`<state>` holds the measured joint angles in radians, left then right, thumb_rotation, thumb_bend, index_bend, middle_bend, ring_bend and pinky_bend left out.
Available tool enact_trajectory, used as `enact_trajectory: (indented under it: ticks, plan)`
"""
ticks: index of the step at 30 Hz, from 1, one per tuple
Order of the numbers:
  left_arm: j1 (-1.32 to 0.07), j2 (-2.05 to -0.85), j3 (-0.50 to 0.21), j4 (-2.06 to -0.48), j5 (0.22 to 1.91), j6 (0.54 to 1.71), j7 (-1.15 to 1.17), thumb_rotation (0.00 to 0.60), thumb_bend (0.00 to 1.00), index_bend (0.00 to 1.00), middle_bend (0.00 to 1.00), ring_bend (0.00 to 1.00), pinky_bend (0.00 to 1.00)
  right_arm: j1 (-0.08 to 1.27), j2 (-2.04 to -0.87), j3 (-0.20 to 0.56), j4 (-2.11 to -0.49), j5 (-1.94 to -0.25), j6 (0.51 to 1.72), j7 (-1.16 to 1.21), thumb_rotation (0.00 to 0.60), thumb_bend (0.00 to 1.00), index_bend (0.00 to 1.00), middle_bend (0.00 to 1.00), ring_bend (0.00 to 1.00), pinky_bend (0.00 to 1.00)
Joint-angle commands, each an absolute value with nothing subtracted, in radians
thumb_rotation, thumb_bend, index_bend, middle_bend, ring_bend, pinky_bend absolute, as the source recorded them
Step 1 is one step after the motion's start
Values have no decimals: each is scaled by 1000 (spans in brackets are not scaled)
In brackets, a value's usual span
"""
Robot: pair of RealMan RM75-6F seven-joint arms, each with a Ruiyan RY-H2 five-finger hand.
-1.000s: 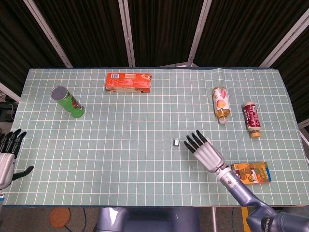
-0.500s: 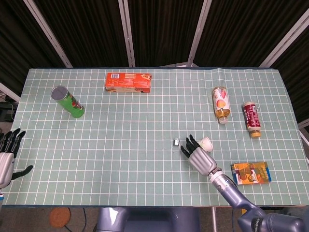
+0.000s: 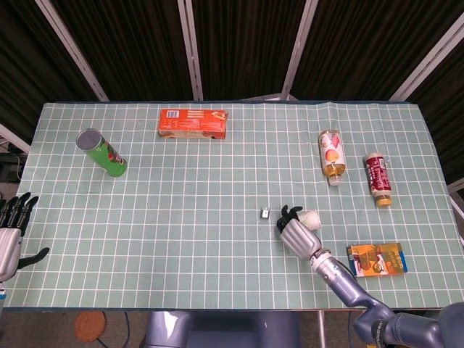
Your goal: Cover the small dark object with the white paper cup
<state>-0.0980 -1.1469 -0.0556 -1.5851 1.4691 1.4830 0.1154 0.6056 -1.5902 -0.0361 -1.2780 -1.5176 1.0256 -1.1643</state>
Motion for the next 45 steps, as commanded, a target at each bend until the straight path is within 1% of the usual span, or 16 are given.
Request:
enact_trajectory:
  ticks: [1, 4, 8, 9, 12, 17, 20, 25, 30, 37, 45]
  plan:
    - [-98, -1147, -56, -1585, 1468, 1482, 115, 600, 0, 0, 0, 0, 0, 609, -1599, -42, -1253, -1550, 1052, -1121, 600, 266, 281, 380, 213, 407]
    - [-99, -1147, -56, -1585, 1467, 1480, 115, 600, 0, 0, 0, 0, 0, 612, -1595, -33, -1257, -1570, 1076, -1070, 600, 267, 294, 392, 238, 440]
    - [-99, -1147, -56, -1586, 1467, 1481, 115, 600, 0, 0, 0, 0, 0, 618, -1578, -5, -1290, -1582, 1108, -924, 600, 267, 297, 398, 242, 446]
    - [-99, -1146, -55, -1587, 1467, 1481, 113, 600, 0, 0, 0, 0, 0, 619, -1573, 30, -1331, -1560, 1126, -809, 600, 267, 297, 399, 242, 444]
    - [-99, -1144, -54, -1589, 1467, 1479, 109, 600, 0, 0, 0, 0, 0, 617, -1567, 73, -1383, -1501, 1112, -635, 600, 267, 297, 399, 238, 440]
    - [-100, -1141, -52, -1590, 1467, 1474, 108, 600, 0, 0, 0, 0, 0, 620, -1591, 154, -1406, -1418, 1104, -387, 600, 267, 297, 399, 235, 436]
    - [-101, -1143, -53, -1589, 1465, 1473, 114, 600, 0, 0, 0, 0, 0, 633, -1605, 199, -1405, -1351, 1063, -281, 600, 268, 297, 399, 232, 417]
    - [-103, -1143, -52, -1589, 1462, 1467, 116, 600, 0, 0, 0, 0, 0, 657, -1640, 264, -1392, -1253, 1018, -196, 600, 268, 297, 399, 228, 394]
    - [-106, -1140, -56, -1585, 1451, 1458, 106, 600, 0, 0, 0, 0, 0, 673, -1709, 313, -1351, -1155, 1005, -143, 600, 267, 298, 399, 226, 394]
    - [-107, -1138, -57, -1583, 1445, 1451, 98, 600, 0, 0, 0, 0, 0, 676, -1760, 325, -1332, -1096, 1007, -126, 600, 267, 297, 399, 222, 394]
    - [-105, -1133, -54, -1588, 1452, 1456, 89, 600, 0, 0, 0, 0, 0, 682, -1809, 311, -1284, -1118, 1048, -135, 600, 267, 297, 399, 217, 392]
